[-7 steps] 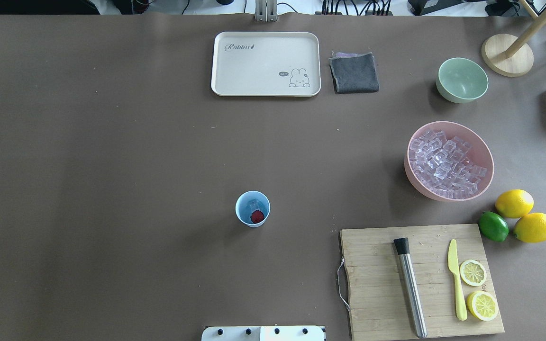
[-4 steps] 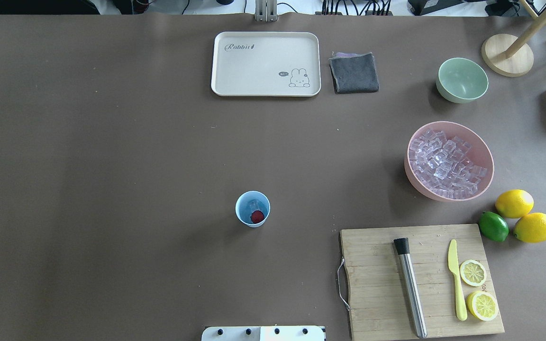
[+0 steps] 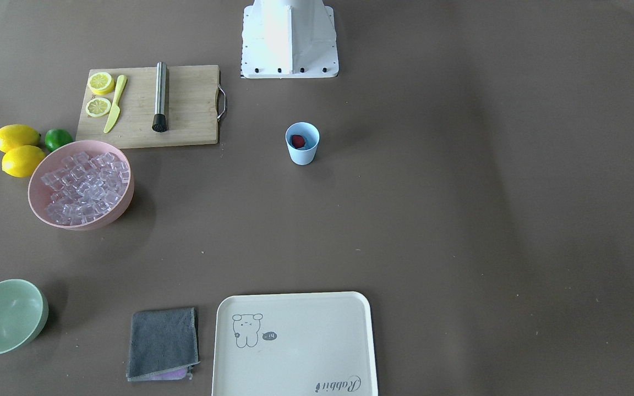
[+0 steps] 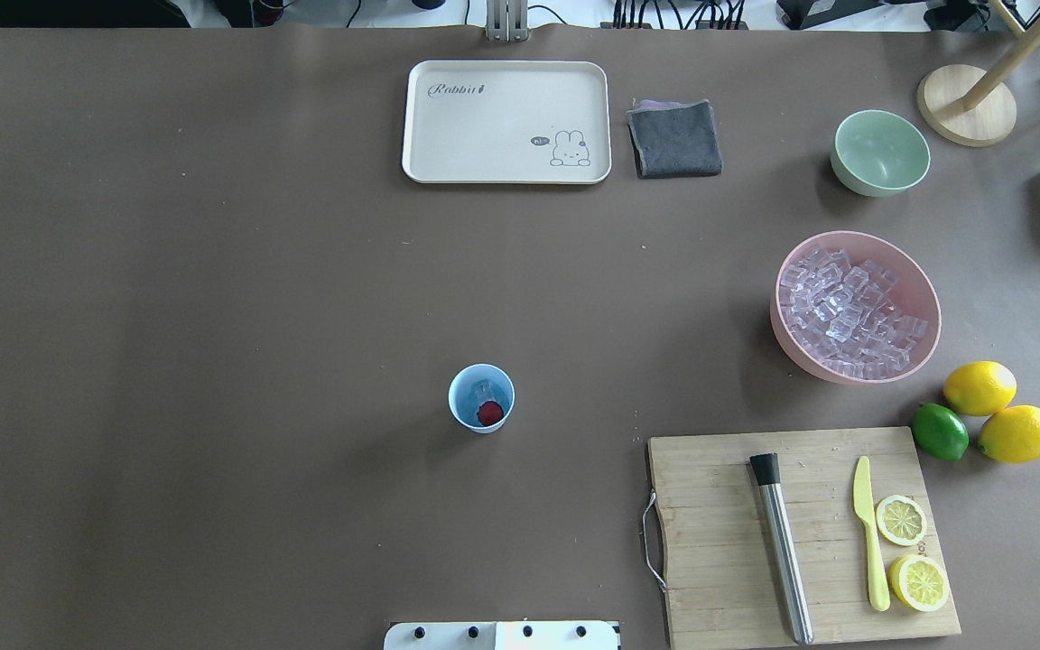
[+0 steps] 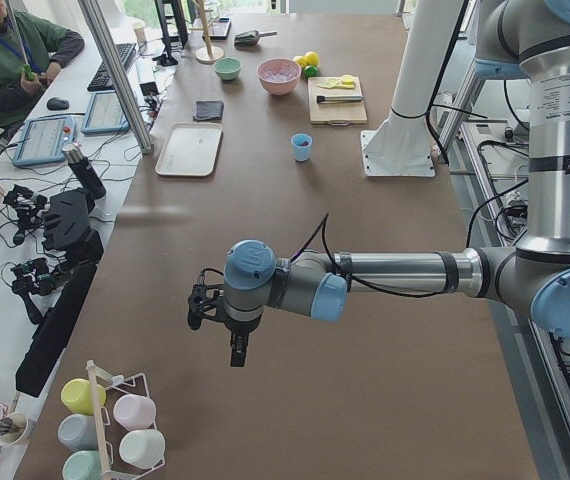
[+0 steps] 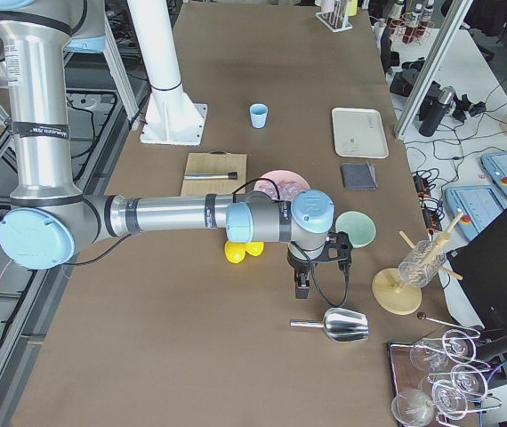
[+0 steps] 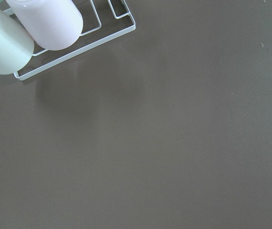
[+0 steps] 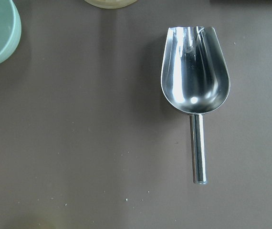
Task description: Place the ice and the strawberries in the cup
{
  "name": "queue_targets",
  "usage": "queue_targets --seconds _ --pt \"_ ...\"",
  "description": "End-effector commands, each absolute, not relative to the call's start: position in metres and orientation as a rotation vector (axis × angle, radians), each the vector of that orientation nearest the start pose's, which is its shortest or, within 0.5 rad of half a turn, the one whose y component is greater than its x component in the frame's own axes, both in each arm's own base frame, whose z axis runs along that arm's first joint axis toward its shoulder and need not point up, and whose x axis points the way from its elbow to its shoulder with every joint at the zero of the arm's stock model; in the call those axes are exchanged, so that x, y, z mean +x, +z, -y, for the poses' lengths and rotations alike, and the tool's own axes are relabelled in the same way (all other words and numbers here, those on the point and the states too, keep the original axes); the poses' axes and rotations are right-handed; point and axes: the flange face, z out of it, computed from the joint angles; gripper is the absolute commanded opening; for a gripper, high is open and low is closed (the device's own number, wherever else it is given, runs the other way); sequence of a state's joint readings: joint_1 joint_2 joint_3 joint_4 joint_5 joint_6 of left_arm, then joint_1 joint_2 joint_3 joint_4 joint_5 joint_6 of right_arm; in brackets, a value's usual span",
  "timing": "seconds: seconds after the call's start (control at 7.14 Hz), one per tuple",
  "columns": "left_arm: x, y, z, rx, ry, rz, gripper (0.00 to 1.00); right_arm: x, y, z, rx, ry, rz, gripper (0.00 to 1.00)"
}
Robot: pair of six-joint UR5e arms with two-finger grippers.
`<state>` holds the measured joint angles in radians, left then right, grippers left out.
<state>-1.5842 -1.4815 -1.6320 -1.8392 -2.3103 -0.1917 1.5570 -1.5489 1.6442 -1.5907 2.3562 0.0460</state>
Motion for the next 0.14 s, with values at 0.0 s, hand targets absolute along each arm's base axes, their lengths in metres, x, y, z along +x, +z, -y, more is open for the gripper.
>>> queue_targets --seconds 0.0 --pt "-0.0719 0.6436 0.4685 0.164 -0.104 -0.754 0.98 0.0560 0.6122 0.5058 0.049 0.000 0.785 1.00"
